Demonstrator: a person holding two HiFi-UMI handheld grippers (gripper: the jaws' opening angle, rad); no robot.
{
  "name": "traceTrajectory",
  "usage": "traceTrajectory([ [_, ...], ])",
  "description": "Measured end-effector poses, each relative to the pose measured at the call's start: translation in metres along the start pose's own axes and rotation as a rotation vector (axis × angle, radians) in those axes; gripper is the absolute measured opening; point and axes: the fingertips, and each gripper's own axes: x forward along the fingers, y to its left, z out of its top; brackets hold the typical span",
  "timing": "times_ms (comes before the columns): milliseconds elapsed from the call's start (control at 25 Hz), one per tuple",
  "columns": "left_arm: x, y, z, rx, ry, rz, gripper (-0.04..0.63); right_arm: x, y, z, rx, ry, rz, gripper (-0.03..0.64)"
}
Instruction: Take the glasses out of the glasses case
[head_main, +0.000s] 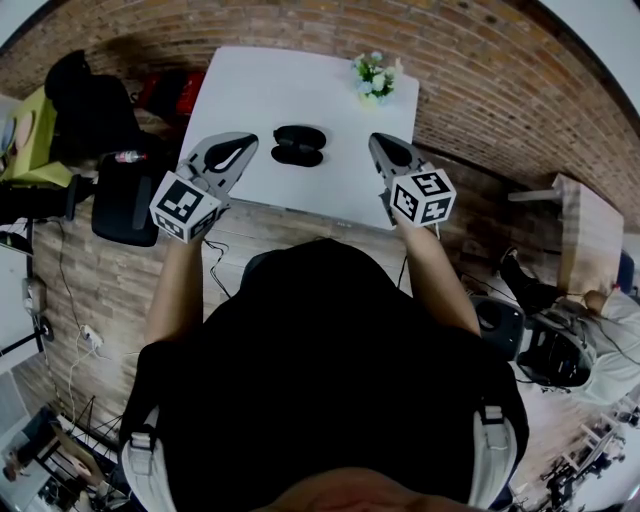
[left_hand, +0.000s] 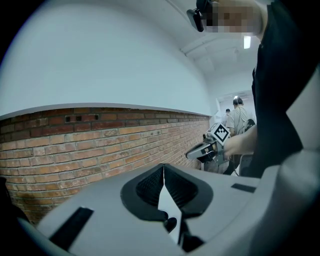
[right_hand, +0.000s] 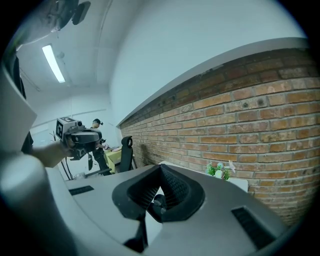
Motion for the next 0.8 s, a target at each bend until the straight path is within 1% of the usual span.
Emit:
traceTrajectory([
  [280, -0.001, -0.005, 0.002, 0.0, 0.0, 0.003, 0.012, 0.003, 0.004, -0.002, -0.004, 0.012, 0.021, 0.015],
  [480, -0.004, -0.009, 0.001, 0.004, 0.017, 0.007, 0.012, 0.003, 0.01, -0.003, 0.0, 0.009, 0.034, 0.015],
  [800, -0.012, -0.011, 0.004, 0.005, 0.024, 0.019, 0.012, 0.005, 0.015, 0.003, -0.01, 0.006, 0.049, 0.015],
])
